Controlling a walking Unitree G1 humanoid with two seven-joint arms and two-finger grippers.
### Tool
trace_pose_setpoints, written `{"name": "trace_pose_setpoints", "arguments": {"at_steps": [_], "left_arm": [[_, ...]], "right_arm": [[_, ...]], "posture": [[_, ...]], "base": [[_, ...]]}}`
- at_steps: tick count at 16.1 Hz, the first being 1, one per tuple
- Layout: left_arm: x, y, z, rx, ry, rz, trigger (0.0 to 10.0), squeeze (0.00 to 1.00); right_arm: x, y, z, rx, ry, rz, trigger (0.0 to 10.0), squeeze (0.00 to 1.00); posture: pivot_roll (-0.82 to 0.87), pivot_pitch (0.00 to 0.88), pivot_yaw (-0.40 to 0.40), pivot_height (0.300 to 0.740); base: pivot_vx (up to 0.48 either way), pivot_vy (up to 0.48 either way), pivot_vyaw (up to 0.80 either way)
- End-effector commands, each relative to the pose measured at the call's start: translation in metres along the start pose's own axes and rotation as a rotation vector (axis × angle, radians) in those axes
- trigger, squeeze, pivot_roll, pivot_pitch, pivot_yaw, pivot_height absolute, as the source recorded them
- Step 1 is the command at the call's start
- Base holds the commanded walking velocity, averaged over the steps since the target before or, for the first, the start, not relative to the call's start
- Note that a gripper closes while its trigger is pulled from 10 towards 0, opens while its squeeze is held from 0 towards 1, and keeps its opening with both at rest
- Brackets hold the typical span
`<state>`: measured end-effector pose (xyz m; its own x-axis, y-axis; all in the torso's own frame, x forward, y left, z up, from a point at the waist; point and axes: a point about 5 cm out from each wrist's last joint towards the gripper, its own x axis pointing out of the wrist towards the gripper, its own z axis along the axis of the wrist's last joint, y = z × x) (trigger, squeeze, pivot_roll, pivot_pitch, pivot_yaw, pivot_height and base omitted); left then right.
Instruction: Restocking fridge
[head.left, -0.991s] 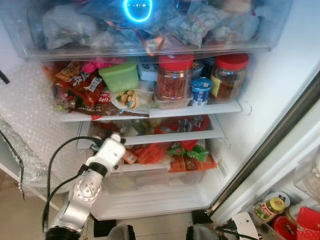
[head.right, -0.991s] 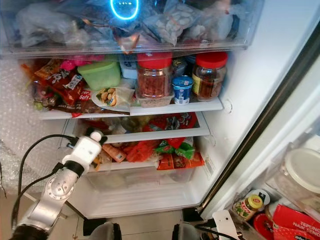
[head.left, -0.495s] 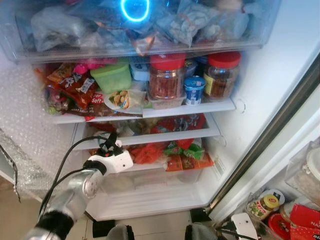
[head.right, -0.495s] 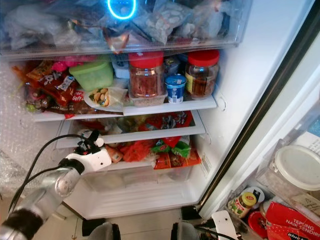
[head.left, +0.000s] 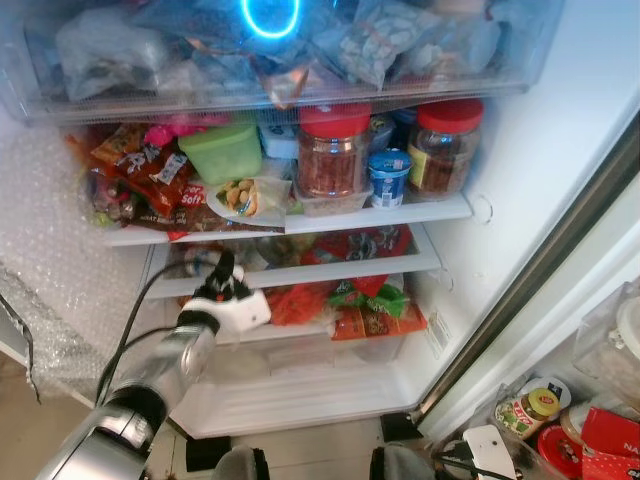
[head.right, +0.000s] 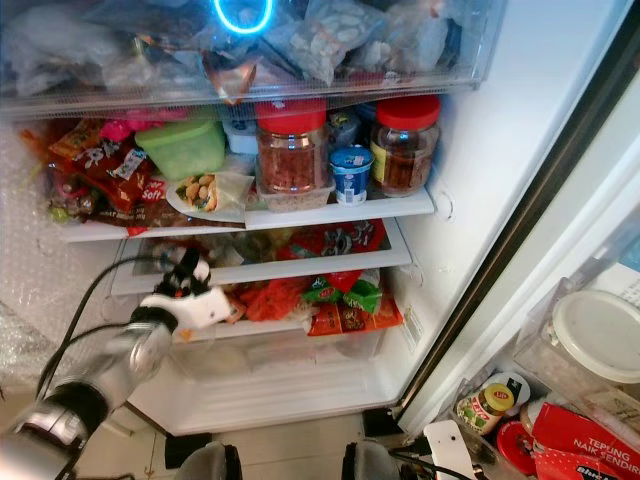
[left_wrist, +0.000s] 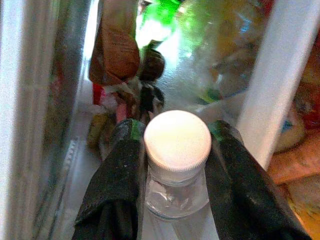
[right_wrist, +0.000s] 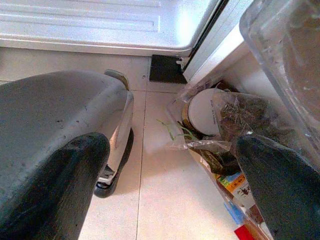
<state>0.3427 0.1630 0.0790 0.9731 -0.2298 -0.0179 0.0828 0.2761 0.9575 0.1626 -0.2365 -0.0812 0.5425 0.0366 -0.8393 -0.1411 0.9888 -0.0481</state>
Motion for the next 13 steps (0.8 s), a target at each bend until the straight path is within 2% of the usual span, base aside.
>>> {"name": "trace_pose_setpoints", "arguments": {"at_steps": [1, 2, 3, 5, 6, 7, 8, 13], "left_arm": [[0.005, 0.003, 0.0, 0.012, 0.012, 0.011, 10.0, 0.0], [0.006, 0.004, 0.0, 0.01, 0.022, 0.007, 10.0, 0.0], [0.007, 0.004, -0.004, -0.013, 0.066, 0.009, 10.0, 0.0], [0.01, 0.008, -0.013, -0.004, 0.156, 0.019, 10.0, 0.0], [0.011, 0.011, -0.014, -0.006, 0.165, 0.031, 10.0, 0.32], [0.012, 0.012, -0.015, -0.008, 0.17, 0.037, 10.0, 0.96], [0.012, 0.013, -0.016, -0.019, 0.175, 0.038, 10.0, 1.0], [0.012, 0.019, -0.021, -0.048, 0.196, 0.055, 10.0, 1.0]], "right_arm": [[-0.001, -0.006, 0.002, 0.028, -0.016, -0.027, 10.0, 0.0], [-0.001, -0.006, 0.002, 0.027, -0.015, -0.026, 10.0, 0.0], [-0.001, -0.006, 0.002, 0.027, -0.015, -0.027, 10.0, 0.0], [-0.001, -0.007, 0.002, 0.022, -0.011, -0.025, 10.0, 0.0], [-0.002, -0.007, 0.002, 0.021, -0.01, -0.024, 10.0, 0.0], [-0.002, -0.007, 0.001, 0.021, -0.009, -0.023, 10.0, 0.0], [-0.002, -0.007, 0.001, 0.02, -0.009, -0.022, 10.0, 0.0], [-0.002, -0.007, 0.001, 0.016, -0.005, -0.02, 10.0, 0.0]], "posture": [[-0.08, 0.082, -0.015, 0.649], [-0.08, 0.082, -0.015, 0.649], [-0.08, 0.084, -0.016, 0.649], [-0.08, 0.083, -0.017, 0.649], [-0.08, 0.083, -0.018, 0.649], [-0.08, 0.082, -0.019, 0.649], [-0.08, 0.082, -0.019, 0.649], [-0.07, 0.08, -0.019, 0.649]], "base": [[0.0, 0.0, 0.0], [0.0, 0.0, 0.0], [0.0, 0.0, 0.0], [0.0, 0.0, 0.0], [0.0, 0.0, 0.0], [0.0, 0.0, 0.0], [0.0, 0.0, 0.0], [0.0, 0.0, 0.0]]}}
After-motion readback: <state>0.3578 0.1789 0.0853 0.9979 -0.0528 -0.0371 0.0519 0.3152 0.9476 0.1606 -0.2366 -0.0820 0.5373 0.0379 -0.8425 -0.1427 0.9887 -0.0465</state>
